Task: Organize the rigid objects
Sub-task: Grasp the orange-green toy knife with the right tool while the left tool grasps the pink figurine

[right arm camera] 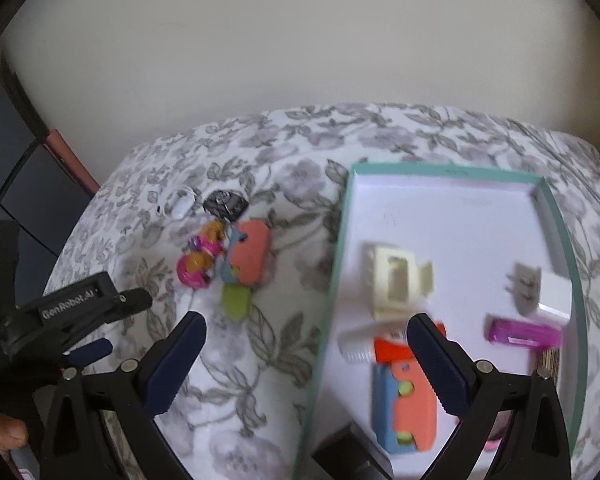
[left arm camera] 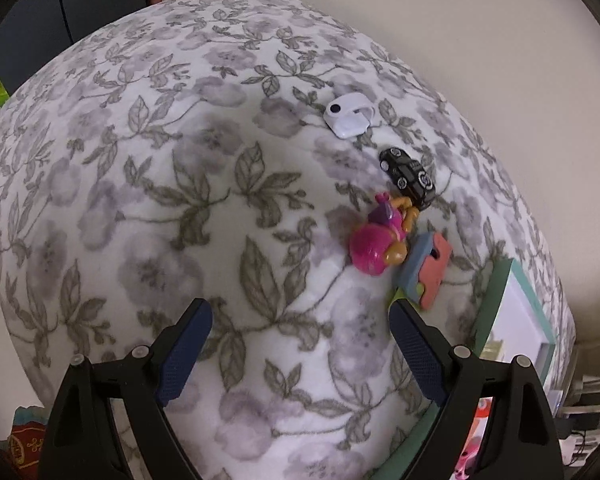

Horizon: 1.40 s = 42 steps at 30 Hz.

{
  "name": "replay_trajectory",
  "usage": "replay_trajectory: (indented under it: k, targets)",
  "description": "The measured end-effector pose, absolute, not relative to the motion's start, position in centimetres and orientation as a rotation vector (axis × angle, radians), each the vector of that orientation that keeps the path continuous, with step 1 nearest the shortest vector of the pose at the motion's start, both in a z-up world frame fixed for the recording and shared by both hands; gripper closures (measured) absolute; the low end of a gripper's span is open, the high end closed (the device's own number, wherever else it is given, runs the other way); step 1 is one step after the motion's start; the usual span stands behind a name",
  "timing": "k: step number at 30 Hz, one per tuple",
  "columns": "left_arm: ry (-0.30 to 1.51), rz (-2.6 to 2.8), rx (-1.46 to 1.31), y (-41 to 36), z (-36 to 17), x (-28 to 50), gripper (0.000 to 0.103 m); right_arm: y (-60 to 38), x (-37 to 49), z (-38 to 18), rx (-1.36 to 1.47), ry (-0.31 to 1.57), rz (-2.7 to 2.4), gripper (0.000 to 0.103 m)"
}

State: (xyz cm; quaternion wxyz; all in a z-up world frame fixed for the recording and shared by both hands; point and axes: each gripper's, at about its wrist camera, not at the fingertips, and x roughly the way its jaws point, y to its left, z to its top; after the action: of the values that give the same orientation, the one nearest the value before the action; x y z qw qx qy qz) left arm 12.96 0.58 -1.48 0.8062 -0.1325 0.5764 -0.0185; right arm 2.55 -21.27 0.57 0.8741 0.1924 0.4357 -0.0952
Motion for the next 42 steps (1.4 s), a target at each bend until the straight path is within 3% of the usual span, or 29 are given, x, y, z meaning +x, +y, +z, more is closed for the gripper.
replay_trajectory:
  k: [10, 32, 36, 38, 42]
  targets:
    - [1.158, -0.158, -0.182, -0.1, -1.8, 16.2, 0.013, -21.1, 6.0, -0.1, 0.391, 0.891, -0.156, 0.019]
    - [1.145, -0.348, -0.009, -4.8, -4.4, 18.9, 0.013, -17.0, 12.1, -6.3, 0.252, 1.009, -0.078, 0.025]
    - [1.164, -0.348, 0.012, -5.3, -5.2, 19.0, 0.014, -16.3, 12.7, -7.0, 0.203, 1.026, -0.098, 0.03]
    - [1.164, -0.346, 0.031, -5.6, -5.5, 19.0, 0.017, -16.0, 13.0, -7.1, 0.18, 1.034, -0.116, 0.03]
    - [1.197, -0.324, 0.044, -5.7, -6.5, 19.4, 0.036, -16.0, 13.3, -7.2, 0.163, 1.022, -0.135, 0.03]
